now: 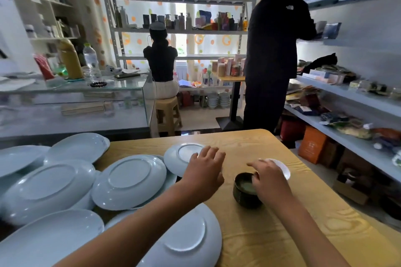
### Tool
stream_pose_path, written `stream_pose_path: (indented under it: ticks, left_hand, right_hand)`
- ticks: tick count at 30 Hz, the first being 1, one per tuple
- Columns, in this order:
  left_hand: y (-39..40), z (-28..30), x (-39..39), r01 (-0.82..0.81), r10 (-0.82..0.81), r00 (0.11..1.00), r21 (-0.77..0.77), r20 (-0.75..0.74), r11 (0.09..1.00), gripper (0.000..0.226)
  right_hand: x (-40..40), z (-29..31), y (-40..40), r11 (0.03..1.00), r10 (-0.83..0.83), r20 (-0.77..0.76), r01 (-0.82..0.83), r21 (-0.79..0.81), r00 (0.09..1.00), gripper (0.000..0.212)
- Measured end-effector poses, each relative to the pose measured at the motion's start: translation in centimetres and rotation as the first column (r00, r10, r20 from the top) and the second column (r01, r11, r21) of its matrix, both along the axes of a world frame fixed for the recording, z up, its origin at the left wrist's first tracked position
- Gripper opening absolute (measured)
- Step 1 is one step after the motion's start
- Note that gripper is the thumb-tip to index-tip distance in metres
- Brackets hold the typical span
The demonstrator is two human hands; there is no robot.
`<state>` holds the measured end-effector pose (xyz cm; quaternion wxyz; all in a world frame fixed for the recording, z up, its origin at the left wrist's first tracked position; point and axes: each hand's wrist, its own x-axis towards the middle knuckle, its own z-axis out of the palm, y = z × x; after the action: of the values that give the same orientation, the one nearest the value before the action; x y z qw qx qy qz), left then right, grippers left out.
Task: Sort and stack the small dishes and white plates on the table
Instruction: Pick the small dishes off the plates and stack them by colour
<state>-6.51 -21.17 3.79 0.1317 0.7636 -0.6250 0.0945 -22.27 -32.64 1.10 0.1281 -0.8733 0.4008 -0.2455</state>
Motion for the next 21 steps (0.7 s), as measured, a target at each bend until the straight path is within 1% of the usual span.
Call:
stream_pose_path:
  ticks: [2, 4, 8, 11, 13, 16, 19, 21]
  left_hand:
    - [1.2, 0.2, 1.7, -0.084, 0.083, 0.995, 0.011, 0.046, 0.996, 0.056]
    - [3.0, 0.2, 3.6, -0.164, 0.163, 0.985, 0.017, 0.056, 0.986, 0.056]
    - [7.6, 0.5, 7.2, -0.282, 0.282, 0.959, -0.026, -0.018, 0.959, 0.058]
    - [11.5, 0.4, 10.7, -0.373, 0.371, 0.928, -0.054, -0.042, 0.926, 0.056]
    - [14.8, 0.1, 13.6, -0.445, 0.440, 0.895, -0.078, -0.073, 0.892, 0.053]
    - [17.9, 1.0, 16.7, -0.525, 0.525, 0.850, -0.139, -0.043, 0.840, 0.050]
    - [22.7, 1.6, 22.0, -0.649, 0.642, 0.760, -0.153, -0.098, 0.745, 0.052]
    - [25.8, 1.6, 25.5, -0.716, 0.704, 0.698, -0.138, -0.129, 0.684, 0.049]
  right_hand:
    - [2.0, 0.4, 1.9, 0.997, 0.069, 0.011, -0.068, -0.031, 0.998, 0.043]
    - [4.4, 1.1, 4.2, 0.987, 0.145, 0.029, -0.143, -0.072, 0.989, 0.043]
    - [10.1, 1.9, 8.7, 0.954, 0.278, 0.033, -0.272, -0.123, 0.960, 0.037]
    - [14.8, 1.9, 12.7, 0.909, 0.399, 0.037, -0.390, -0.147, 0.916, 0.033]
    - [18.3, 1.7, 15.9, 0.863, 0.489, 0.017, -0.481, -0.153, 0.872, 0.034]
    - [21.4, 1.5, 18.5, 0.828, 0.545, 0.007, -0.537, -0.164, 0.839, 0.034]
    - [26.2, 1.5, 22.1, 0.762, 0.639, 0.000, -0.633, -0.138, 0.769, 0.034]
    - [29.0, 1.5, 24.4, 0.709, 0.698, -0.012, -0.693, -0.129, 0.716, 0.036]
